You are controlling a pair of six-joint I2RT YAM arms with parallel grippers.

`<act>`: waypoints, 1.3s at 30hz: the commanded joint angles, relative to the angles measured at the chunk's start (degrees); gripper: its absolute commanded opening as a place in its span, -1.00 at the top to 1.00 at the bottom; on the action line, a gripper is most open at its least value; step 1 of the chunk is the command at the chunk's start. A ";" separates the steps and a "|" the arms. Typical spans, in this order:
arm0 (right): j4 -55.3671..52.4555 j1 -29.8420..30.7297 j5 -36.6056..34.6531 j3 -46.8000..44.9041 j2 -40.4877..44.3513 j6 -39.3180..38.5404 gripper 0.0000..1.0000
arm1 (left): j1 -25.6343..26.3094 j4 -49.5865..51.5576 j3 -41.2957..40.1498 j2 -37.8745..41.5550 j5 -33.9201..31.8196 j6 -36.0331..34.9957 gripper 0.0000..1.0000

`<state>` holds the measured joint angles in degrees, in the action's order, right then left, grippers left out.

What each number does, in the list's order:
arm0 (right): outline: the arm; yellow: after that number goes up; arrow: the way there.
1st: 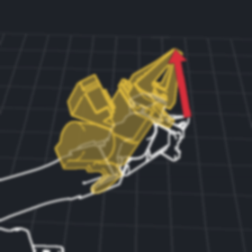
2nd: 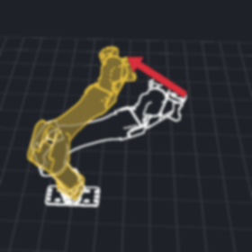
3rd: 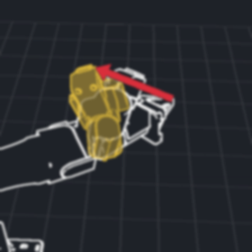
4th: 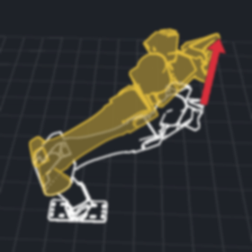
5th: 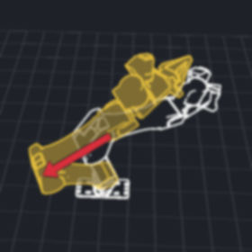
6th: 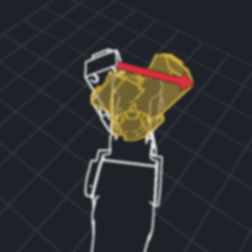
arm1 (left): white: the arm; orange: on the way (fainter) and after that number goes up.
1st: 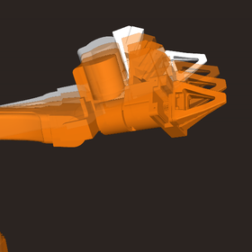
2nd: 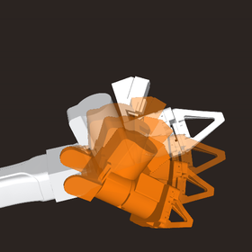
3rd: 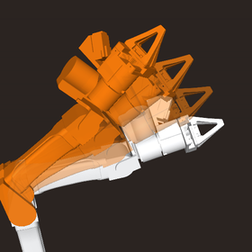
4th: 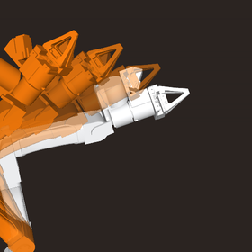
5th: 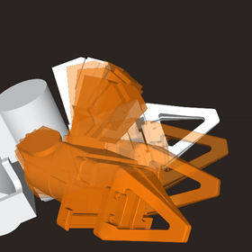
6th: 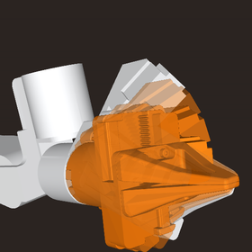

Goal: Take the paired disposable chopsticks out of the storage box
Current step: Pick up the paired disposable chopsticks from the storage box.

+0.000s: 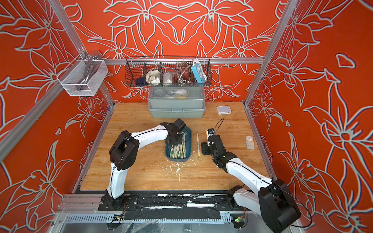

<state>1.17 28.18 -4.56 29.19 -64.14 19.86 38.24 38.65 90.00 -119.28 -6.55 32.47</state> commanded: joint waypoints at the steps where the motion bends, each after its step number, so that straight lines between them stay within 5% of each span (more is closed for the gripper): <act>1: -1.17 0.35 -1.07 1.82 -0.31 0.24 -0.20 | -0.13 1.78 0.02 3.02 -0.06 -0.74 0.79; 27: -1.61 0.38 -1.26 1.87 -0.07 -0.31 -0.22 | -1.16 9.18 3.81 12.34 -0.08 -3.44 0.90; 33: -0.19 0.38 -0.90 0.28 1.87 -0.78 -0.46 | -4.64 8.18 -1.51 19.08 0.60 -3.69 0.89; 39: 0.59 0.38 -0.81 -0.26 2.16 -0.80 -0.48 | -8.95 5.26 -7.64 21.57 0.98 -4.80 0.89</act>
<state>0.99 28.18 -4.67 29.19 -62.24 19.38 30.55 44.91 84.90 -98.06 -6.13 28.91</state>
